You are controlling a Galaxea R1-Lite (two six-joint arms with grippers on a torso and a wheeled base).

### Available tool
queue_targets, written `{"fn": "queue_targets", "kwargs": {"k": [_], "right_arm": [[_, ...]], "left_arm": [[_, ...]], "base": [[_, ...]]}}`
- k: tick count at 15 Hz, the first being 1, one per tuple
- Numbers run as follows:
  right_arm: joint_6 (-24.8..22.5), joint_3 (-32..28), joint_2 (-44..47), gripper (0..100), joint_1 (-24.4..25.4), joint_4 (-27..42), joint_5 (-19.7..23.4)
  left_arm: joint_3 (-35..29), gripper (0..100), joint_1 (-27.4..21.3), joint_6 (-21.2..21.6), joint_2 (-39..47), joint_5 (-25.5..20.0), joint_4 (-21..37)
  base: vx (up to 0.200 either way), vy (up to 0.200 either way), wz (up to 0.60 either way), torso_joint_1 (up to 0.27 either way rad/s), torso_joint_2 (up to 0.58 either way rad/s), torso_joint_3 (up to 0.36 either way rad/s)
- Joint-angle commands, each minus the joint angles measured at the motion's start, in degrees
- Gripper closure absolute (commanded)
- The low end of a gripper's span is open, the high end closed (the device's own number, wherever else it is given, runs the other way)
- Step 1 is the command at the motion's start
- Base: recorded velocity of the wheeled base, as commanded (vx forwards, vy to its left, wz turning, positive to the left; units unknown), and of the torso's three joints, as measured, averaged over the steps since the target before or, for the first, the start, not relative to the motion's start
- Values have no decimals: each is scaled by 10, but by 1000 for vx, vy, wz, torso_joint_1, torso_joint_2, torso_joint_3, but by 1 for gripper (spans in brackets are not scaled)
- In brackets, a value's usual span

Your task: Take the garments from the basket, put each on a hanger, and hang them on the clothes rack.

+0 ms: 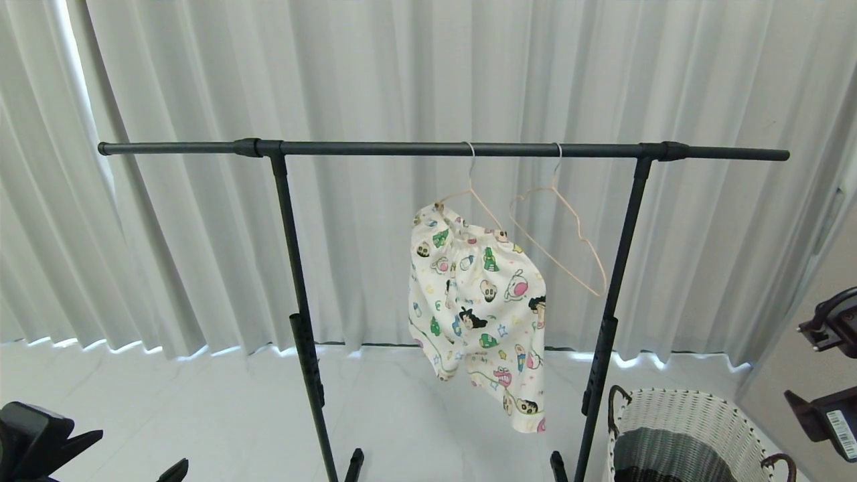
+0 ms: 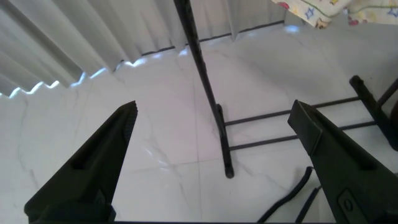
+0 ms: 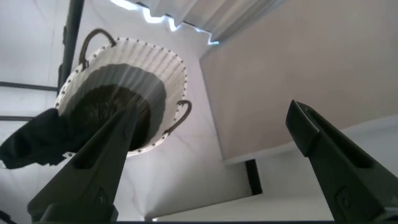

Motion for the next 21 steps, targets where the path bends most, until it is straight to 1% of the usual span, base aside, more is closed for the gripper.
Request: {"fn": "queue_targets", "kwargs": {"k": [1, 9, 10, 11, 13, 14, 18, 21], "right_arm": [[0, 4, -1, 0, 0, -1, 0], [0, 15, -1, 0, -6, -1, 0], [3, 22, -1, 0, -13, -2, 0], [4, 29, -1, 0, -16, -3, 0], [0, 55, 0, 0, -16, -38, 0], [0, 61, 0, 0, -16, -46, 0], [0, 74, 0, 0, -16, -46, 1], [2, 107, 0, 0, -17, -47, 1]], "left_arm": [[0, 0, 0, -1, -2, 0, 7], [0, 0, 0, -3, -3, 2, 19], [0, 0, 0, -2, -8, 2, 37], [0, 0, 0, -2, -8, 2, 38], [0, 0, 0, -4, -7, 3, 39], [0, 0, 0, -4, -8, 3, 40], [0, 0, 0, -3, -18, 3, 54], [0, 0, 0, -2, -45, 2, 60]], "base": [[0, 0, 0, -203, 500, 281], [0, 0, 0, -192, 478, 288], [0, 0, 0, -159, 466, 295], [0, 0, 0, -168, 456, 290], [0, 0, 0, -161, 459, 305], [0, 0, 0, -144, 452, 300], [0, 0, 0, -30, 142, 101], [0, 0, 0, -7, 15, 19]]}}
